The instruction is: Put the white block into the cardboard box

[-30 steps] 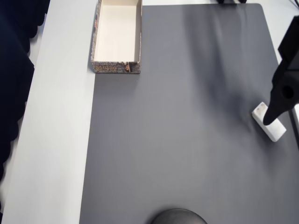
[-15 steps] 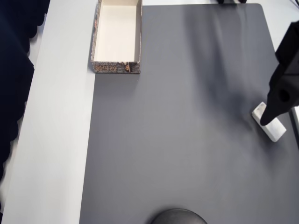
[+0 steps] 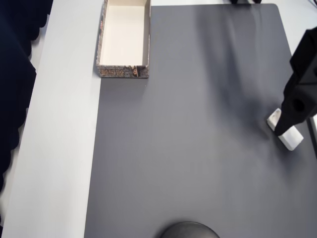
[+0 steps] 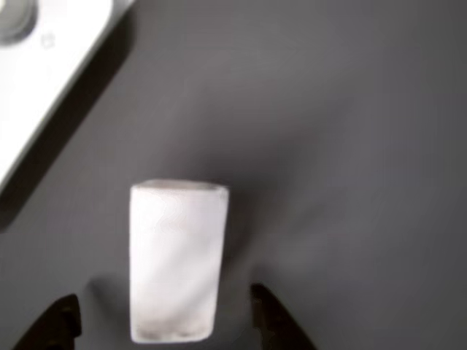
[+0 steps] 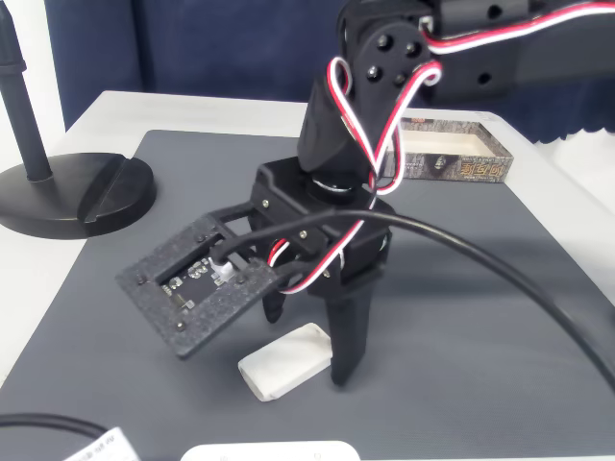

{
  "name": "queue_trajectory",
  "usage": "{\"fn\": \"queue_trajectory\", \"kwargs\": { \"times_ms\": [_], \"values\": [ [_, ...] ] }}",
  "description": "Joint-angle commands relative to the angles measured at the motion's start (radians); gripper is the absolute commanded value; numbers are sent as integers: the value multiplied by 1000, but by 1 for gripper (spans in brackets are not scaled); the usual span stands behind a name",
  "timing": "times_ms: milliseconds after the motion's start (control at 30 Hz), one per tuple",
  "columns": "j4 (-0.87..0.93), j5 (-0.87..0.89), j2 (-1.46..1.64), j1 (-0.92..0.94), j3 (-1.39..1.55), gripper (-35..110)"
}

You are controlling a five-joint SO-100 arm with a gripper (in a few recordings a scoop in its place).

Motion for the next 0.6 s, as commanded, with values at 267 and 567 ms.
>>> {"fn": "queue_trajectory", "kwargs": {
  "times_ms": [267,567],
  "values": [
    [-57,-21,-8,-18,-75,34],
    [-63,-38,-28,-23,-86,34]
  ]
}}
